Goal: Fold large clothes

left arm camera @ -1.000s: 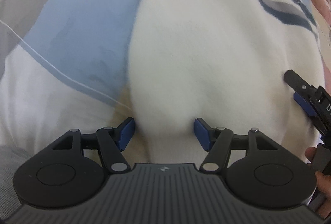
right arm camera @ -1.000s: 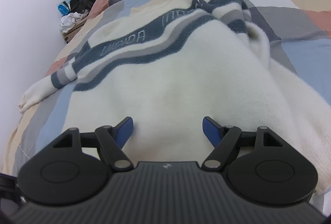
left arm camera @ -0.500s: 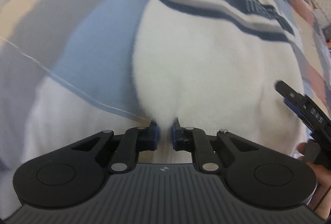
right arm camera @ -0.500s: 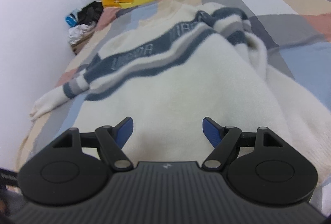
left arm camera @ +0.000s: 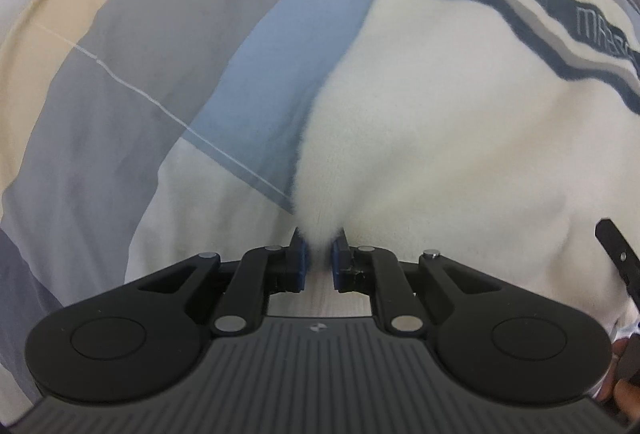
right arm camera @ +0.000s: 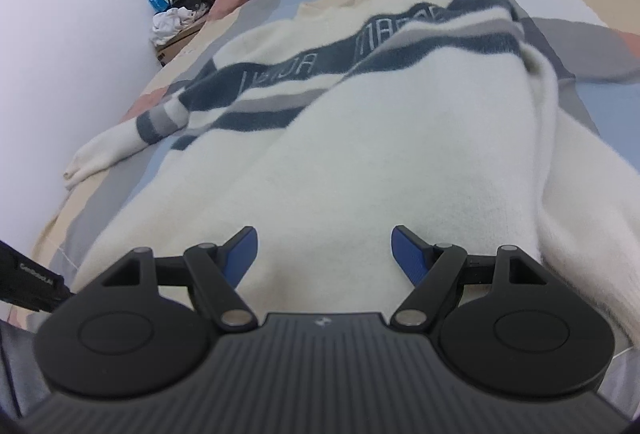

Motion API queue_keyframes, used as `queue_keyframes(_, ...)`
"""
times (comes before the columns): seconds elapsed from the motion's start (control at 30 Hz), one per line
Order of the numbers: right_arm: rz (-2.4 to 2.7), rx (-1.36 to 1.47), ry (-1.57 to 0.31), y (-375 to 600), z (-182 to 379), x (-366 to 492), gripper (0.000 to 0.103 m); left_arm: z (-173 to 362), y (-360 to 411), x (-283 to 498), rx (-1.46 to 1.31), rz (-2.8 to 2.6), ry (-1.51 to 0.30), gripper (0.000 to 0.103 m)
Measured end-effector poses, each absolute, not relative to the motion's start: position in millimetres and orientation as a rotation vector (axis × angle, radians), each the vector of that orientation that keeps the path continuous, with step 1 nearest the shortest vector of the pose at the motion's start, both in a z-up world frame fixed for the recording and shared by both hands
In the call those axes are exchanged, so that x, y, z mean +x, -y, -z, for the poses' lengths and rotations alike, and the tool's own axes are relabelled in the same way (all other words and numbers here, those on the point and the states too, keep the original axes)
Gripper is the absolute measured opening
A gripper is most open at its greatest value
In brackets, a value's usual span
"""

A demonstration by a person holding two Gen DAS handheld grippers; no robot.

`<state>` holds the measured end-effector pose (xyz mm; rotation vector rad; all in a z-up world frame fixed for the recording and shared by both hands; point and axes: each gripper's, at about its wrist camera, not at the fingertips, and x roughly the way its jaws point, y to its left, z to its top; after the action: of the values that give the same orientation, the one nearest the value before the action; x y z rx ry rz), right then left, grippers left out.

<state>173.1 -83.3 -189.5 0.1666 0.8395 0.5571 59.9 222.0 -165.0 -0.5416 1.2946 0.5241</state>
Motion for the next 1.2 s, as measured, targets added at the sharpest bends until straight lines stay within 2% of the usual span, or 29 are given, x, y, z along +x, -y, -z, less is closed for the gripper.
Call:
queue_keyframes(0.13, -0.557, 0.189, -0.836, 86.6, 187.7, 171.7, 0.076, 159.3, -219.0, 61.1, -0.532, -0.519, -1.288, 0.027)
queue_keyframes(0.17, -0.557, 0.191, -0.835, 87.0, 187.5, 171.0, 0.076, 159.9, -219.9, 61.8, -0.558, -0.513, -1.286, 0.036)
queue_keyframes(0.2, -0.558, 0.194, -0.834, 87.5, 187.4, 170.5, 0.076, 161.9, -222.0, 62.9, -0.594, -0.499, -1.289, 0.051)
queue_keyframes(0.23, -0.561, 0.198, -0.833, 87.9, 187.1, 169.8, 0.076, 162.9, -223.2, 63.9, -0.610, -0.469, -1.297, 0.054)
queue_keyframes(0.5, -0.560, 0.138, -0.751, 85.3, 173.9, 158.4, 0.076, 124.2, -190.2, 80.9, -0.405, -0.419, -1.159, 0.056)
queue_keyframes(0.83, -0.410, 0.249, -0.681, 125.8, 158.4, 172.1, 0.076, 82.9, -104.1, 140.7, -0.266, -0.234, -0.965, 0.056)
queue_keyframes(1.2, -0.293, 0.360, -0.705, 181.1, 154.0, 200.4, 0.076, 95.2, -25.3, 223.0, -0.190, -0.086, -0.832, 0.056)
